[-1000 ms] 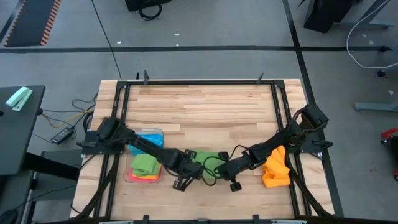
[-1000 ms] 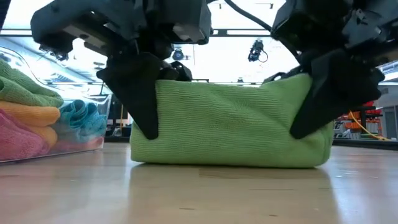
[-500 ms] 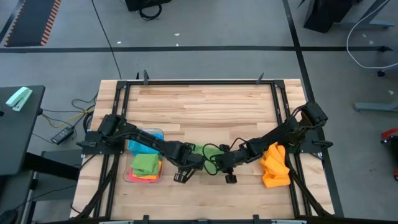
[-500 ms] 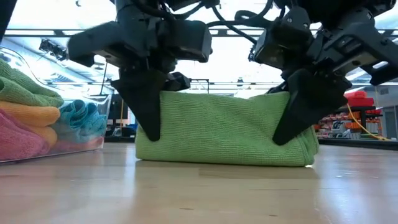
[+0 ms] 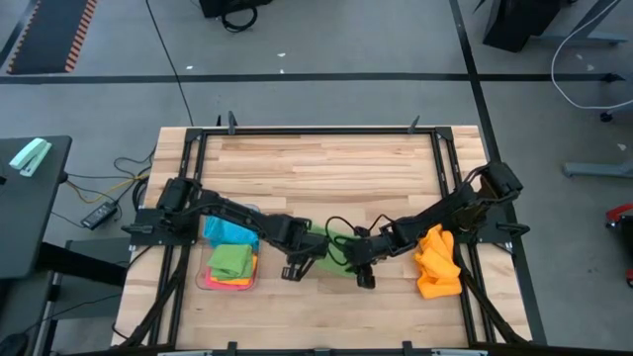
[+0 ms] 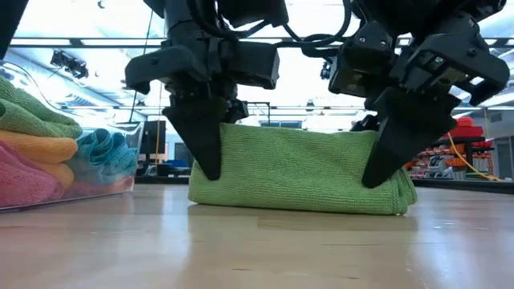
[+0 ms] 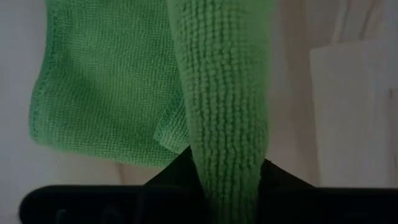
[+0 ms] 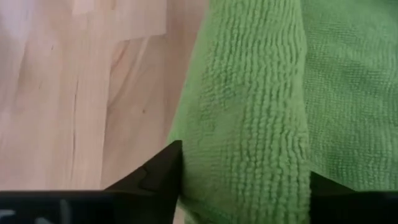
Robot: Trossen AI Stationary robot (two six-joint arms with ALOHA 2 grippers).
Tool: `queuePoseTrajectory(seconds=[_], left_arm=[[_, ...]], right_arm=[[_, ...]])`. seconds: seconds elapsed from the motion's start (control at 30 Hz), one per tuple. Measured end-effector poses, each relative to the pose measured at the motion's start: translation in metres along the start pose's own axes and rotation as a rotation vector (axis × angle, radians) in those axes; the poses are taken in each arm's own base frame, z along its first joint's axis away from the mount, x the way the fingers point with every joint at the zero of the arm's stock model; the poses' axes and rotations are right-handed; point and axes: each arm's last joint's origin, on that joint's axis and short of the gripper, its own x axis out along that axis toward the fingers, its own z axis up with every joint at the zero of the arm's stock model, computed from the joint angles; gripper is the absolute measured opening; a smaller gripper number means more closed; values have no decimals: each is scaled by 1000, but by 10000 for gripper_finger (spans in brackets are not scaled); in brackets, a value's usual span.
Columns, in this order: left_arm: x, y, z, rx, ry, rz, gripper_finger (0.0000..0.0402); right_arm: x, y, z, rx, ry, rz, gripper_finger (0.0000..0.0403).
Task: Fold microfiber towels
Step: Fold the green microfiber cloth
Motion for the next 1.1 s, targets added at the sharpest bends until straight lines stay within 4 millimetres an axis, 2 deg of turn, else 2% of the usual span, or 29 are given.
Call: queuePoseTrajectory(seconds=[0.2, 0.43, 0.73, 0.87, 1.1], left_arm=[[0, 8, 2, -19, -14, 5, 113], [0, 17, 2, -41, -19, 13, 188], [0, 18, 3, -33, -30, 26, 283], [0, 23, 3, -44, -27, 34, 294], [0, 31, 3, -48, -27, 69, 289]], right_arm=[[-1, -2, 0, 40, 12, -8, 221], [-5, -1, 0, 43, 10, -8, 260], [-25, -2, 4, 67, -13, -54, 285], [-32, -2, 4, 73, -5, -68, 289], [-38, -2, 7, 69, -44, -96, 289]])
